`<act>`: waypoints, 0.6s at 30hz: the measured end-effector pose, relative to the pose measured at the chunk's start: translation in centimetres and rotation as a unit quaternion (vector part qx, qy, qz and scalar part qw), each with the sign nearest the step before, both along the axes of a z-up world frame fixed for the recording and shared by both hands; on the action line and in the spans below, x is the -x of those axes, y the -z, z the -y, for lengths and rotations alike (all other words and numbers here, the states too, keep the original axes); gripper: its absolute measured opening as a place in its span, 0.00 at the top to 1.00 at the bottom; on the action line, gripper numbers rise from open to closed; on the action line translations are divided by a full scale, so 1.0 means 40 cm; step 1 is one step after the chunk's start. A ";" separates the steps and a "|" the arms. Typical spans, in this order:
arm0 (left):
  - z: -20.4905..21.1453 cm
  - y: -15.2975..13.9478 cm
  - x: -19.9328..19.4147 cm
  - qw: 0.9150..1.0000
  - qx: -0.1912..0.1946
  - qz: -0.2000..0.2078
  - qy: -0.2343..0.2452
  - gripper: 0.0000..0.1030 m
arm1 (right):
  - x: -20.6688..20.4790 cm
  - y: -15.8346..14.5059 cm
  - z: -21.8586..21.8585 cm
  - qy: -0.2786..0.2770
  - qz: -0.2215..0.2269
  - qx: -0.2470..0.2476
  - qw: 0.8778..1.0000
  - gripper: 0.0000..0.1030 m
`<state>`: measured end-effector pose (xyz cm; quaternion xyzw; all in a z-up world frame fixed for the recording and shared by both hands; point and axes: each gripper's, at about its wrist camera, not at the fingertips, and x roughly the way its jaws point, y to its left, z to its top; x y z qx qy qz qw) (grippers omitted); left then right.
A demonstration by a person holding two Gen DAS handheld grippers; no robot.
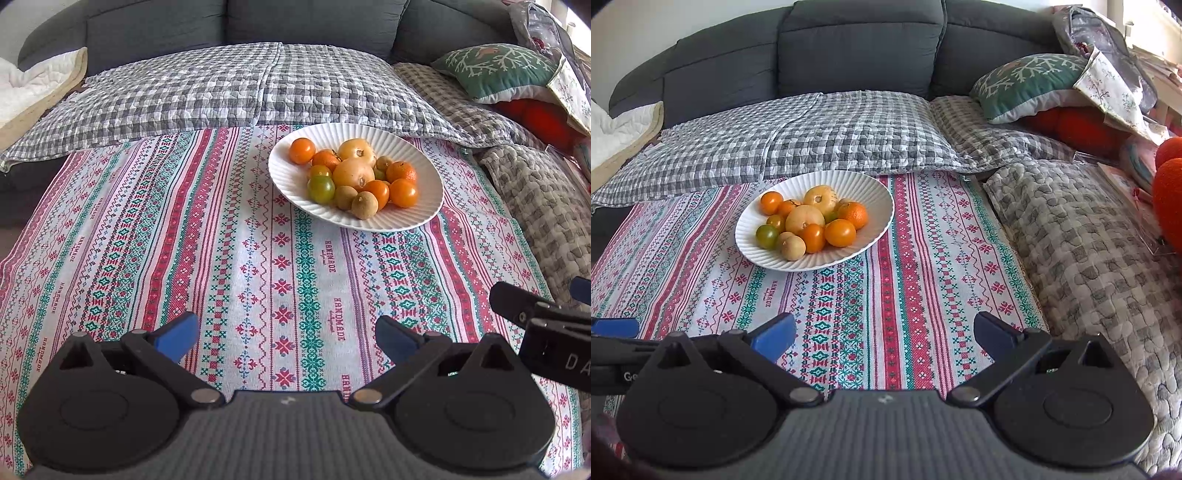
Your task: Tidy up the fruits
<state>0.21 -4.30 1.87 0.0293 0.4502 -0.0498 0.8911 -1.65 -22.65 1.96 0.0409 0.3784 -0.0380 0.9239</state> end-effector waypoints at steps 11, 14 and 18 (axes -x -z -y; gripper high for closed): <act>0.001 0.002 0.000 1.000 -0.005 0.000 -0.001 0.06 | -0.005 0.003 -0.004 -0.001 -0.004 0.003 1.000 0.00; 0.001 0.002 0.000 1.000 -0.005 0.000 -0.001 0.06 | -0.006 0.003 -0.001 0.001 -0.005 0.001 1.000 0.00; 0.001 0.002 -0.001 1.000 -0.005 -0.001 -0.001 0.06 | -0.007 0.005 -0.002 -0.001 -0.007 0.002 1.000 0.00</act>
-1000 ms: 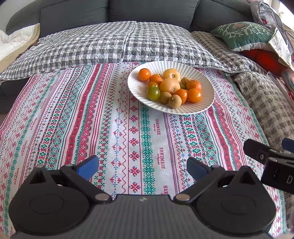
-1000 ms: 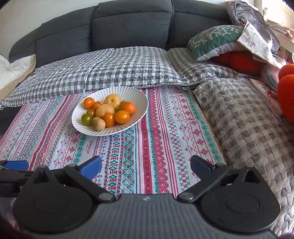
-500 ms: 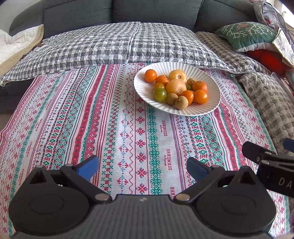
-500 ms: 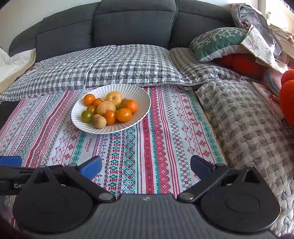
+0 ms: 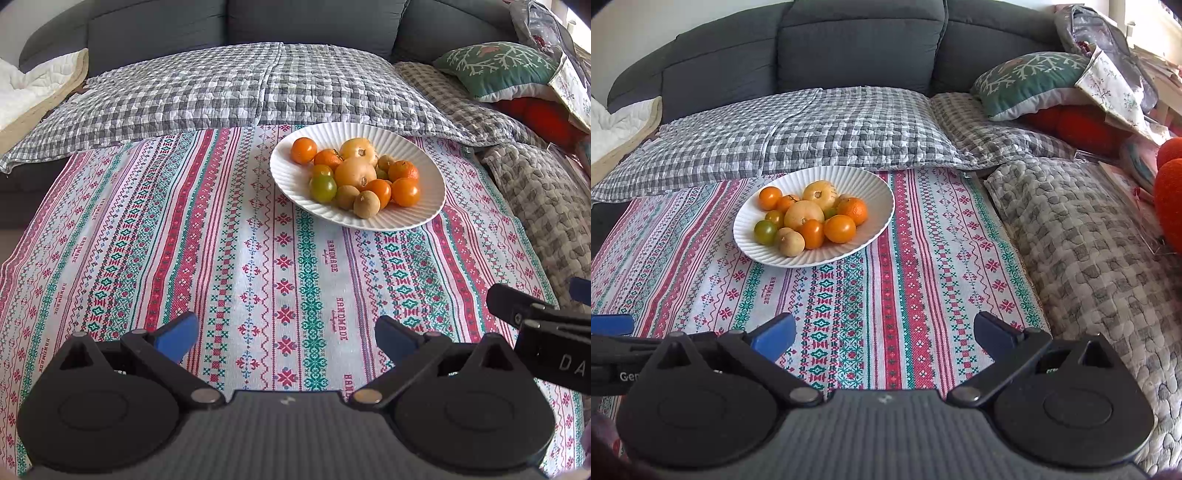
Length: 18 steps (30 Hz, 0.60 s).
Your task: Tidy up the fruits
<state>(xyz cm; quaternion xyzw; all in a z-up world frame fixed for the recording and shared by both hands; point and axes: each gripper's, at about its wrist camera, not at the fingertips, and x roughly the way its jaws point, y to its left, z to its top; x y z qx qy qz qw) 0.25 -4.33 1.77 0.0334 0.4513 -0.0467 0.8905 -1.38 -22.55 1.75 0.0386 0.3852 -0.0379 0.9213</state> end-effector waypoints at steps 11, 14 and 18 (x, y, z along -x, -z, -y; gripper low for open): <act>-0.001 0.004 -0.002 1.000 -0.002 -0.004 0.000 0.06 | -0.004 0.005 0.002 -0.001 -0.004 0.000 1.000 0.00; -0.002 0.005 -0.002 1.000 -0.003 -0.004 0.000 0.06 | -0.005 0.007 0.001 -0.003 -0.007 0.001 1.000 0.00; -0.003 0.007 -0.003 1.000 -0.002 -0.006 -0.001 0.06 | -0.007 0.007 0.003 -0.001 -0.008 0.001 1.000 0.00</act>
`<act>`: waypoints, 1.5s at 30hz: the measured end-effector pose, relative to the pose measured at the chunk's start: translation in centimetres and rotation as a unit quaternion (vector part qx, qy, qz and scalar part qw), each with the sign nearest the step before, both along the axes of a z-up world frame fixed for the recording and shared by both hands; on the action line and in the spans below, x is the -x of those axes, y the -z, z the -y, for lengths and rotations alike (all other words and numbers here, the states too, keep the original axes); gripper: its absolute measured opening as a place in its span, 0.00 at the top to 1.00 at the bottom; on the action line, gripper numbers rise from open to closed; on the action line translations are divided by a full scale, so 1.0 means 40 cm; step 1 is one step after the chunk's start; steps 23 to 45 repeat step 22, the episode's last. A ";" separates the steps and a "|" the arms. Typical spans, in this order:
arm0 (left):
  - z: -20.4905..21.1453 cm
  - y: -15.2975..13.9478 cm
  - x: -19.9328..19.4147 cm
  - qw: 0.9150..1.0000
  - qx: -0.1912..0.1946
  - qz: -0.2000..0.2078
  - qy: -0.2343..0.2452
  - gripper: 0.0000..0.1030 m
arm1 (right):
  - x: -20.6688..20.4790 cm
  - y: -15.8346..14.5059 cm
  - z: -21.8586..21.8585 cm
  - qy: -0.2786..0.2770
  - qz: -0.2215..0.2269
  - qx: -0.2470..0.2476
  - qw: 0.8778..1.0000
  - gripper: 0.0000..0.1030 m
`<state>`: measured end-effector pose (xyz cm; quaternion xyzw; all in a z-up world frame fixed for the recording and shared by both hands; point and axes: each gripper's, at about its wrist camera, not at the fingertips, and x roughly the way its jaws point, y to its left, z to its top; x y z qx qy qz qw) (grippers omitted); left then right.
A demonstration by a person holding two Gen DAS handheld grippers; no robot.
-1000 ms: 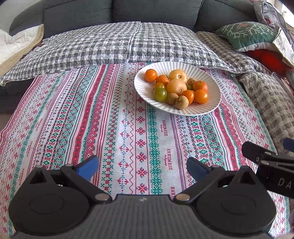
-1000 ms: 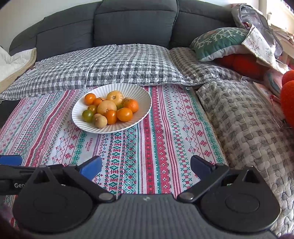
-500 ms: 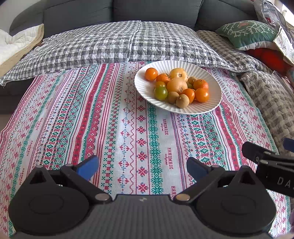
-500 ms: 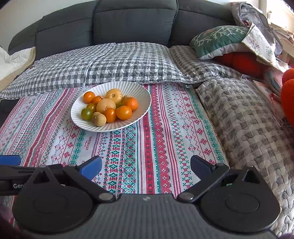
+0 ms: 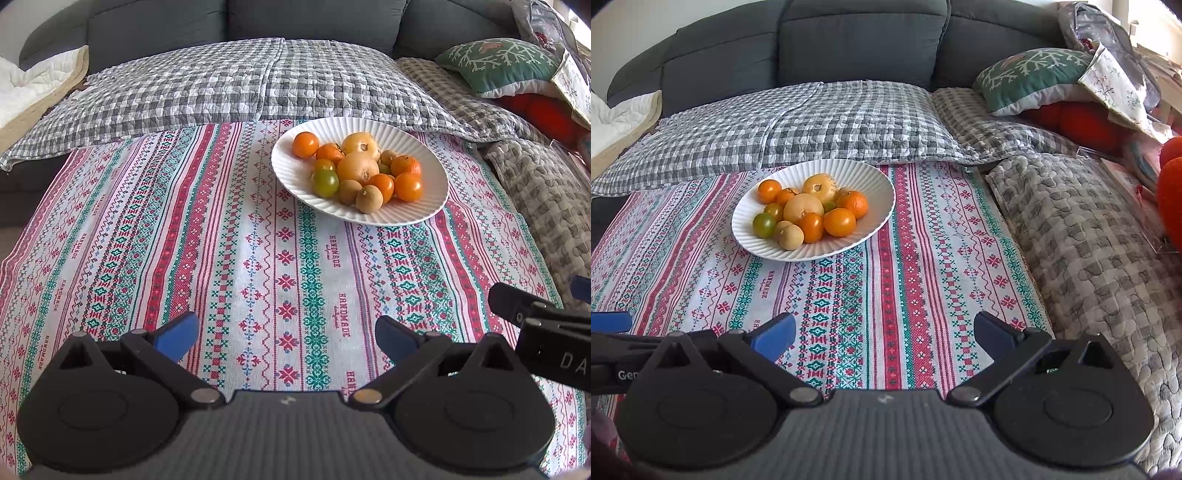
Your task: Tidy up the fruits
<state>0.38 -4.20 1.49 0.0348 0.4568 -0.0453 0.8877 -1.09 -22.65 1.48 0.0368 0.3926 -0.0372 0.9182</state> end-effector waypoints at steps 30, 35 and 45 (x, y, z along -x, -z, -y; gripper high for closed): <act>-0.009 0.006 -0.007 1.000 -0.011 -0.002 -0.012 0.06 | -0.003 0.009 0.000 -0.002 -0.003 0.002 1.000 0.00; -0.009 0.006 -0.007 1.000 -0.011 -0.002 -0.012 0.06 | -0.003 0.009 0.000 -0.002 -0.003 0.002 1.000 0.00; -0.009 0.006 -0.007 1.000 -0.011 -0.002 -0.012 0.06 | -0.003 0.009 0.000 -0.002 -0.003 0.002 1.000 0.00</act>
